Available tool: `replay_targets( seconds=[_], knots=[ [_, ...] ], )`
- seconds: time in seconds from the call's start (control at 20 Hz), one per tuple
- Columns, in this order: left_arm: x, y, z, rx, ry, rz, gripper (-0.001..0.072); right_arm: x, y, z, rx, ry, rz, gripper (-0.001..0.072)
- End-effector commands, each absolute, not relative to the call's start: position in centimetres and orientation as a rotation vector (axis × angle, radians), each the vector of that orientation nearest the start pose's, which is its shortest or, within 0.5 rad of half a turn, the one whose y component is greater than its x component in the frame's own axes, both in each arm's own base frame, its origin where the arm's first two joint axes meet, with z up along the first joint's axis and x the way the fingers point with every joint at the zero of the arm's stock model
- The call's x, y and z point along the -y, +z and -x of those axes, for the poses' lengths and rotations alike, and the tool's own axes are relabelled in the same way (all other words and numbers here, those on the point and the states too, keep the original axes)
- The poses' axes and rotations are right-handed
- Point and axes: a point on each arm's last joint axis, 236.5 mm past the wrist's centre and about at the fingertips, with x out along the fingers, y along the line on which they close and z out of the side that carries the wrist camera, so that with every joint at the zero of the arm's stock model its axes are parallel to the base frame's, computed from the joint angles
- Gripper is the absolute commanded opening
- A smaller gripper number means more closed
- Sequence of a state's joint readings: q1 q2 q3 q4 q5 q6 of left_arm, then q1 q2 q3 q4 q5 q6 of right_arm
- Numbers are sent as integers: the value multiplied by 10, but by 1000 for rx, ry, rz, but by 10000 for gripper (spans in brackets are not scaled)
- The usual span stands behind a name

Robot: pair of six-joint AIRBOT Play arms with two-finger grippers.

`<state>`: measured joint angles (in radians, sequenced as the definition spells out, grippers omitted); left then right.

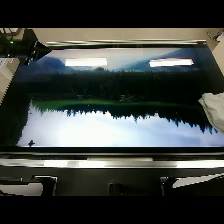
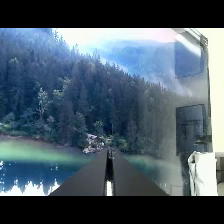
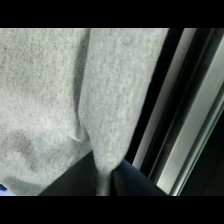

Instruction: Fold the clothes and pants, and hang the long-sleeved shirts on hangers.

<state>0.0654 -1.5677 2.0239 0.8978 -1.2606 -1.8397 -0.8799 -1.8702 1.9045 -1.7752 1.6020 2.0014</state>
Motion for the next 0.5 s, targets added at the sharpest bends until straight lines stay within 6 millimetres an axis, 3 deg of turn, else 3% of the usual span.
replay_targets(
  seconds=[0.0, 0.2, 0.45],
  knots=[
    [107, 252, -512, -823, -362, 725, 15, 382, -18, -246, -1409, -1210, -849, 36],
    [107, 252, -512, -823, -362, 725, 16, 371, -31, -236, -1475, -1203, -859, 36],
    [107, 252, -512, -822, -362, 725, 16, 375, -30, -229, -1491, -1230, -830, 36]
  ],
)
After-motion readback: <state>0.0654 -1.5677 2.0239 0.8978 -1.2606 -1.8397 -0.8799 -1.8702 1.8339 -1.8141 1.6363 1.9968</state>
